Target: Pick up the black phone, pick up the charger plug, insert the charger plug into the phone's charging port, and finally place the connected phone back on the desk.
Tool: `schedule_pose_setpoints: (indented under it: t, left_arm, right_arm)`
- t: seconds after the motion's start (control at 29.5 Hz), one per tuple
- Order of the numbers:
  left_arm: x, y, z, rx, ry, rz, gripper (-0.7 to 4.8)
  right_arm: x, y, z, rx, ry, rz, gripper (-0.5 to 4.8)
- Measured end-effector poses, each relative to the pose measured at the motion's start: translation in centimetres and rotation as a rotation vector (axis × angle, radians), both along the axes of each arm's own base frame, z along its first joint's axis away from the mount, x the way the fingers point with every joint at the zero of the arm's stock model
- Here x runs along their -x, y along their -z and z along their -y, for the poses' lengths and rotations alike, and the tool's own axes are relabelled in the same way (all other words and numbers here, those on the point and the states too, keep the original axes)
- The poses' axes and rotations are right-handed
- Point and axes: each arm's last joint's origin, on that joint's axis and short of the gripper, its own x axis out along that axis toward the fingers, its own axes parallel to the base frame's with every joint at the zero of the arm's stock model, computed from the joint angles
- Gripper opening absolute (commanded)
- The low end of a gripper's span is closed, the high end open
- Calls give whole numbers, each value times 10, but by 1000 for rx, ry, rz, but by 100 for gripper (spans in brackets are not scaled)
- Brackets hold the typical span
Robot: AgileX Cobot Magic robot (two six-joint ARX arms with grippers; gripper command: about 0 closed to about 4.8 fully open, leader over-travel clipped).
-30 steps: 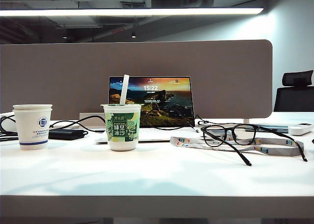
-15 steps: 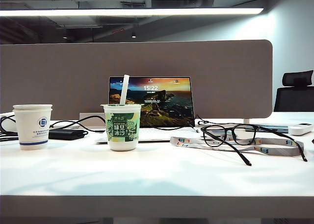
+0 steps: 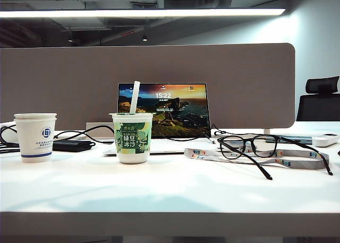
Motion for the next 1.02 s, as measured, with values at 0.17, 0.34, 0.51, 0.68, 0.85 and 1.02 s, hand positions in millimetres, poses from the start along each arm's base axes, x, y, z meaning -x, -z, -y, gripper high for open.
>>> schedule_pose_setpoints:
  t: [0.17, 0.34, 0.51, 0.68, 0.85, 1.02]
  left_arm:
    - [1, -1, 0, 0, 1, 24, -7]
    - [1, -1, 0, -1, -1, 27, -7]
    - [-1, 1, 0, -5, -13, 7, -7]
    - [-3, 4, 2, -25, -22, -8, -7]
    - [-5, 7, 2, -58, -54, 29, -7]
    - [-8, 12, 4, -95, -85, 14, -7]
  right_arm:
    - [0, 0, 0, 4, -13, -21, -1]
    - [0, 0, 0, 4, -13, -21, 28]
    - [1, -2, 1, -13, 3, 17, 319]
    - [-2, -4, 6, -19, 25, 17, 319]
    - [-6, -10, 25, -19, 91, 0, 319]
    - [-12, -14, 52, 4, 193, -36, 319]
